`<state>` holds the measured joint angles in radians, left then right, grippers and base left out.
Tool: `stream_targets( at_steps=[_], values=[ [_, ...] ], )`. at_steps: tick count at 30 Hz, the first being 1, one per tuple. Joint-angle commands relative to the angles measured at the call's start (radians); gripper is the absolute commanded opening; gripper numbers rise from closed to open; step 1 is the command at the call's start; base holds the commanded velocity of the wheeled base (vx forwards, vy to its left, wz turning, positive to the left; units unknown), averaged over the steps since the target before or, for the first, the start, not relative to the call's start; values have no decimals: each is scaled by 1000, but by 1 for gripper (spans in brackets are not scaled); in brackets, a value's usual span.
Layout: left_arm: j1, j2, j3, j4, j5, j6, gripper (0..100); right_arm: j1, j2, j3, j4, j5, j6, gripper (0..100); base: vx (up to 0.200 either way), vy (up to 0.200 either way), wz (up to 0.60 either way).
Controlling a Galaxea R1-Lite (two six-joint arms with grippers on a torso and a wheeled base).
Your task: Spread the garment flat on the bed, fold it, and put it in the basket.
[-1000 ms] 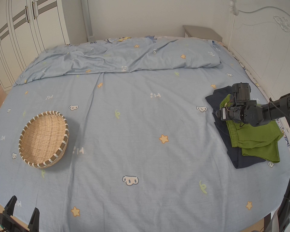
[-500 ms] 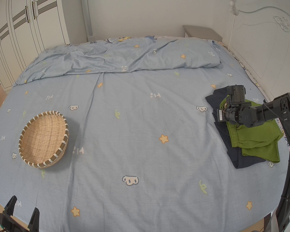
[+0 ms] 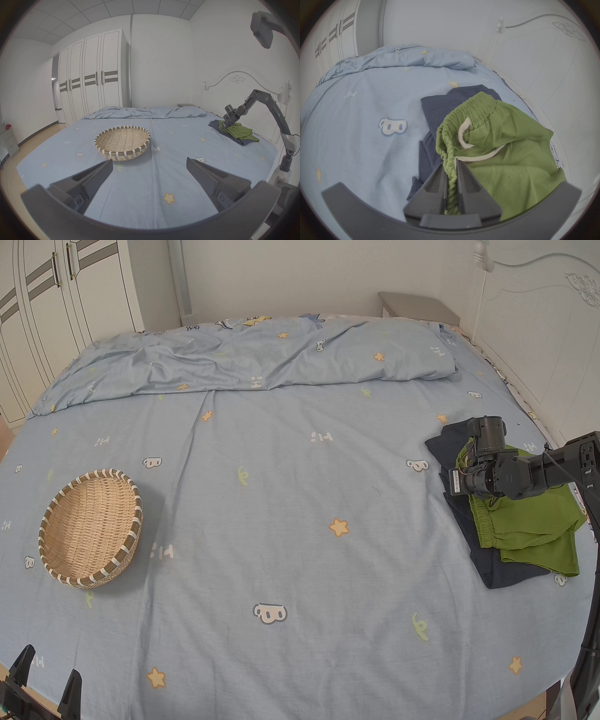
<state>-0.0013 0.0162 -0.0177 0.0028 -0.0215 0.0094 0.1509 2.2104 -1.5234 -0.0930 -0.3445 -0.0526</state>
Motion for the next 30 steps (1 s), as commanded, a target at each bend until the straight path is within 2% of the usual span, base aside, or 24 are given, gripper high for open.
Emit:
stream_targets(
  at_steps=[1,3,4,7,13,14,18,24,25,26,30],
  values=[
    [0,-16,15,0,0,0,100,15,-89,-49,101,7,37,0,0,0,0],
    [0,-16,15,0,0,0,100,15,-89,-49,101,7,37,0,0,0,0],
    [1,-16,15,0,0,0,100,38,-147,-86,206,48,88,0,0,0,0],
    [0,-16,15,0,0,0,100,69,-215,-129,338,105,149,0,0,0,0],
    [1,-16,15,0,0,0,100,145,-298,-202,546,176,226,0,0,0,0],
    [0,-16,15,0,0,0,100,179,-314,-210,592,193,252,0,0,0,0],
    [1,-16,15,0,0,0,100,251,-347,-212,641,219,310,0,0,0,0],
    [0,-16,15,0,0,0,100,443,-356,-212,668,219,398,0,0,0,0],
    [0,-16,15,0,0,0,100,447,-356,-212,668,219,401,0,0,0,0],
    [0,-16,15,0,0,0,100,513,-350,-212,662,219,439,0,0,0,0],
    [0,-16,15,0,0,0,100,642,-325,-259,644,213,497,0,0,0,0]
  ],
)
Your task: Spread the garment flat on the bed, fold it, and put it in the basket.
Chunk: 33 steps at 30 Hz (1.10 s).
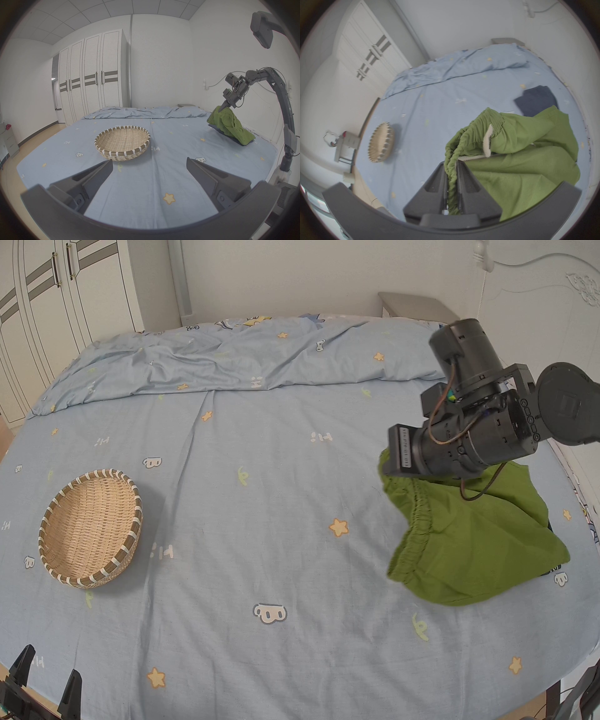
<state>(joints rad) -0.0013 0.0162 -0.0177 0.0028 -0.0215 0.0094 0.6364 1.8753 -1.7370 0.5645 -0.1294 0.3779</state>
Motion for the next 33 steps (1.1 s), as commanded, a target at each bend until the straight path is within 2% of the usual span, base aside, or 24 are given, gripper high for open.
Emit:
stream_targets(
  at_steps=[1,3,4,5,8,14,17,28,29,33],
  values=[
    [0,-16,15,0,0,1,100,190,34,-78,-20,-6,85,0,0,0,0],
    [0,-16,15,0,0,0,100,241,108,-179,-14,-23,116,0,0,0,0],
    [0,-16,15,0,0,0,100,241,108,-179,-14,-23,116,0,0,0,0],
    [0,-16,15,0,0,0,100,284,180,-263,-6,-50,151,0,0,0,0],
    [0,-16,15,0,0,0,100,321,226,-263,5,-69,180,0,0,0,0],
    [0,-16,15,0,0,0,100,318,278,-263,-23,-70,211,0,0,0,0],
    [0,-16,15,0,0,0,100,312,308,-263,-57,-70,260,0,0,0,0],
    [0,-16,15,0,-3,4,100,293,340,-263,-54,-70,253,0,0,0,0],
    [0,-16,15,0,-3,6,100,292,346,-263,-52,-70,251,100,0,0,0],
    [0,-16,15,0,-5,9,100,290,364,-263,-48,-70,227,100,0,0,0]
  ],
)
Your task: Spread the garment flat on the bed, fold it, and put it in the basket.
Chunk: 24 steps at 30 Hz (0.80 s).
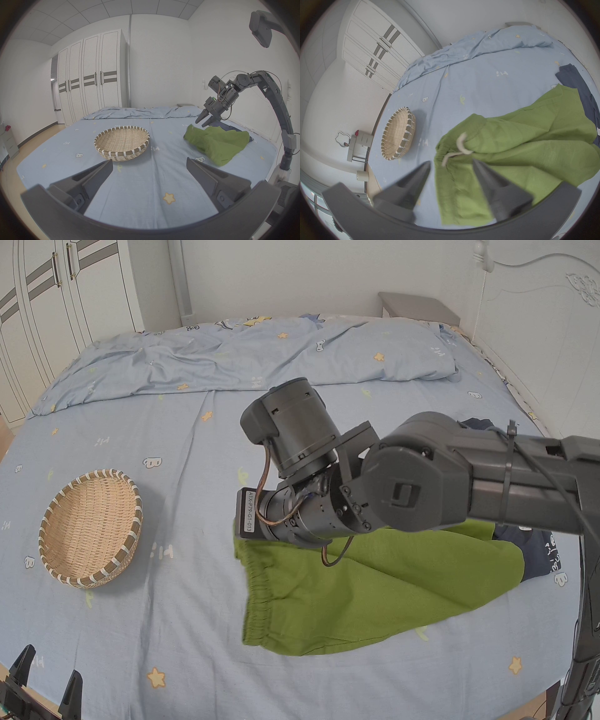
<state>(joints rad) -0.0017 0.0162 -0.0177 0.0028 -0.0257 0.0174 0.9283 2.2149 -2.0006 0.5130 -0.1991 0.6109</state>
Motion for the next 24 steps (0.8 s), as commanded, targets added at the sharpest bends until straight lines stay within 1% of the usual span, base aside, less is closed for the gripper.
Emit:
stream_targets(
  at_steps=[1,3,5,8,10,12,13,14,15,16,17,20,21,22,23,24],
  values=[
    [0,-16,15,0,-2,1,100,-2,26,1,6,0,-8,100,0,0,0],
    [0,-16,15,0,-2,-1,100,-2,28,1,7,0,-10,100,0,0,0],
    [2,-16,13,0,0,-2,100,-5,29,1,41,0,-11,100,0,0,0],
    [3,-16,-13,-4,-8,1,100,-31,19,1,105,1,-8,100,0,0,0],
    [-4,1,-192,6,-22,-56,100,-69,-32,1,171,15,1,100,0,0,0],
    [-32,96,-331,56,-52,-149,100,-118,-101,1,220,35,0,100,0,0,0],
    [-44,156,-367,89,-86,-162,100,-143,-133,1,229,60,0,100,0,0,0],
    [-50,199,-383,106,-122,-154,100,-160,-156,1,228,83,-6,100,0,0,0],
    [-55,277,-398,115,-194,-142,100,-190,-207,1,225,130,-8,100,0,0,0],
    [-55,334,-401,114,-246,-140,100,-213,-245,1,223,164,-10,100,0,0,0],
    [-55,407,-403,111,-299,-140,100,-238,-290,37,223,201,-13,100,0,0,0],
    [-60,596,-401,79,-418,-148,100,-306,-397,174,194,282,-20,100,0,0,0],
    [-61,622,-398,74,-433,-151,100,-316,-414,198,183,288,-22,100,0,0,0],
    [-61,716,-392,57,-485,-175,100,-352,-466,293,133,314,-22,100,0,0,0],
    [-61,716,-392,57,-485,-175,100,-352,-466,293,133,314,-22,100,0,0,0],
    [-90,834,-389,45,-557,-226,100,-393,-528,442,25,334,-23,100,0,0,0]
  ],
)
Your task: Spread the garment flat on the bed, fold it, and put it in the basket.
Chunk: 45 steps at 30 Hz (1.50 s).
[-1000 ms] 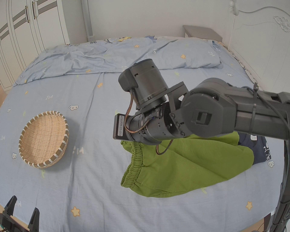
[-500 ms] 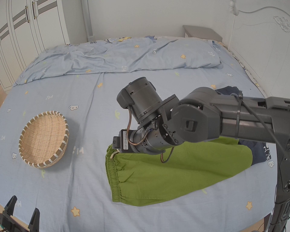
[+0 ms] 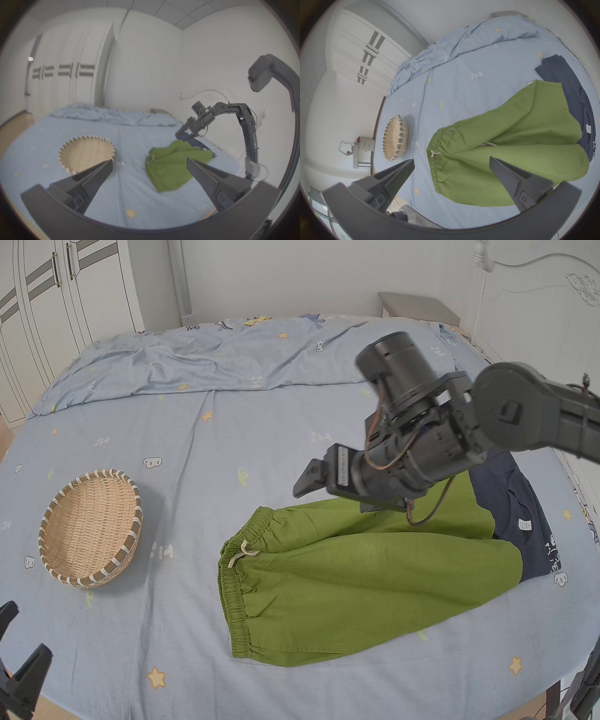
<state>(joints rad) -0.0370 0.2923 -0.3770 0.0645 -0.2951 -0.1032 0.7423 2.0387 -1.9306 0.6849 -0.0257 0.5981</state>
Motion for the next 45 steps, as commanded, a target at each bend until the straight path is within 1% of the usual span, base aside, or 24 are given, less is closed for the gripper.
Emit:
stream_targets(
  at_steps=[1,2,3,5,6,8,9,10,11,12,13,14,15,16,19,21,26,29,31,35,40,45],
  values=[
    [-75,630,-31,-29,-325,-145,100,-225,-382,456,-212,170,-14,100,0,0,0],
    [-87,686,-36,-46,-346,-179,100,-235,-400,516,-262,176,-20,100,0,0,0],
    [-90,803,-46,-91,-378,-245,100,-248,-423,602,-343,178,-29,100,0,0,0],
    [-98,981,-42,-190,-404,-293,100,-274,-462,730,-458,181,-44,100,0,0,0],
    [-100,1041,-36,-239,-411,-291,100,-284,-477,768,-492,181,-52,100,0,0,0],
    [-132,1171,-2,-376,-412,-283,100,-317,-517,866,-571,171,-72,100,0,0,0],
    [-132,1171,-2,-376,-412,-283,100,-317,-517,866,-571,171,-72,100,0,0,0],
    [-164,1257,21,-474,-414,-285,100,-400,-534,909,-654,142,-69,100,0,0,0],
    [-175,1294,24,-514,-417,-286,100,-440,-538,923,-697,135,-69,100,0,0,0],
    [-178,1306,24,-526,-418,-290,100,-451,-542,930,-709,132,-67,100,0,0,0],
    [-199,1370,17,-584,-421,-296,100,-506,-557,980,-774,135,-60,100,0,0,0],
    [-199,1370,17,-584,-421,-296,100,-506,-557,980,-774,135,-60,100,0,0,0],
    [-230,1446,-2,-637,-423,-305,100,-538,-585,1042,-840,156,-47,100,0,0,0],
    [-247,1492,-8,-663,-423,-316,100,-541,-589,1069,-861,179,-47,100,0,0,0],
    [-262,1562,-10,-700,-423,-343,100,-534,-592,1076,-863,210,-50,100,0,0,0],
    [-265,1587,3,-718,-423,-359,100,-529,-592,1076,-863,219,-50,100,0,0,0],
    [-265,1630,10,-729,-424,-369,100,-529,-586,1078,-871,217,-50,100,0,0,0],
    [-267,1647,17,-761,-423,-378,100,-529,-586,1081,-874,219,-50,100,0,0,0],
    [-270,1651,12,-772,-424,-400,100,-525,-588,1081,-874,219,-50,100,0,0,0],
    [-300,1682,-2,-812,-424,-446,100,-520,-585,1082,-874,217,-50,100,0,0,0],
    [-313,1733,15,-947,-418,-494,100,-521,-585,1084,-874,216,-50,100,0,0,0],
    [-302,1740,13,-976,-412,-517,100,-521,-583,1084,-874,214,-50,100,0,0,0]
  ],
)
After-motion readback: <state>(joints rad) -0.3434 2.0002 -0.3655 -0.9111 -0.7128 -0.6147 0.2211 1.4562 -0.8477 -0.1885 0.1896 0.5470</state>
